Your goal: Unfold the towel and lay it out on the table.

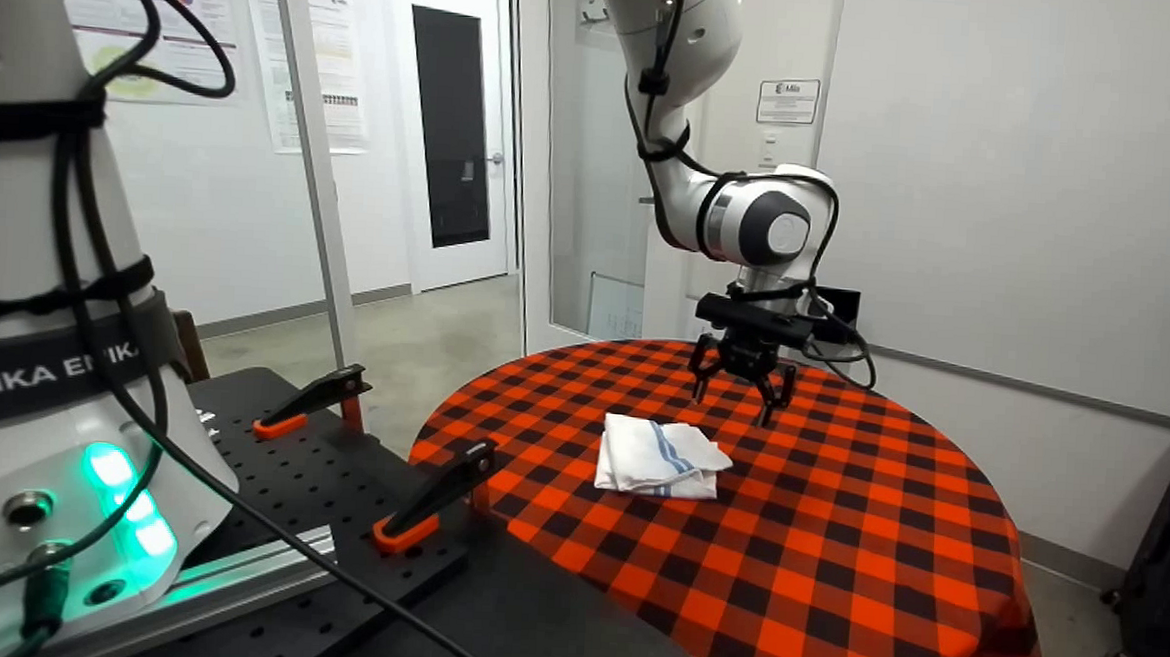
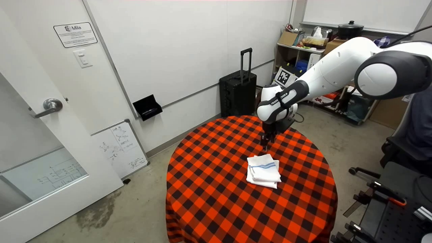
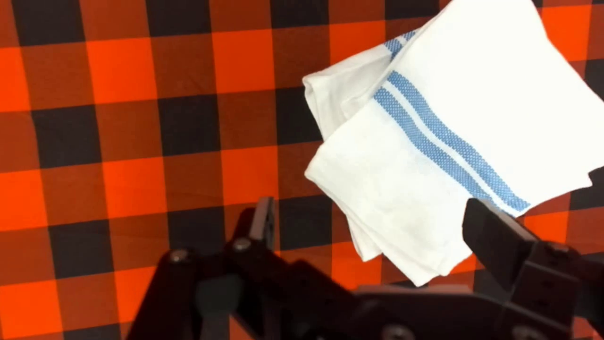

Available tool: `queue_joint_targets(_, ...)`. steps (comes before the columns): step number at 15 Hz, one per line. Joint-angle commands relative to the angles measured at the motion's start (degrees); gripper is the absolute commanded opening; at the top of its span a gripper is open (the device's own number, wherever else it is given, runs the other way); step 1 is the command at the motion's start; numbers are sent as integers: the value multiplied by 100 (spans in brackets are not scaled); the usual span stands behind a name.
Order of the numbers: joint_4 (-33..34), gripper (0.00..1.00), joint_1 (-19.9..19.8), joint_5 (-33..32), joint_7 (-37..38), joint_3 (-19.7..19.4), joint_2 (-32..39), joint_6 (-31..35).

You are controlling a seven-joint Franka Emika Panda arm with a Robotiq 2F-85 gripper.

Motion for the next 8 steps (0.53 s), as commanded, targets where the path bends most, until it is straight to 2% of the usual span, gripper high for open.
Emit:
queue_joint_targets(1,1001,100,-78,-39,-150,129,647,-853)
queue_joint_targets(8,1857,100,-69,-71,-274,92,1221,-1605)
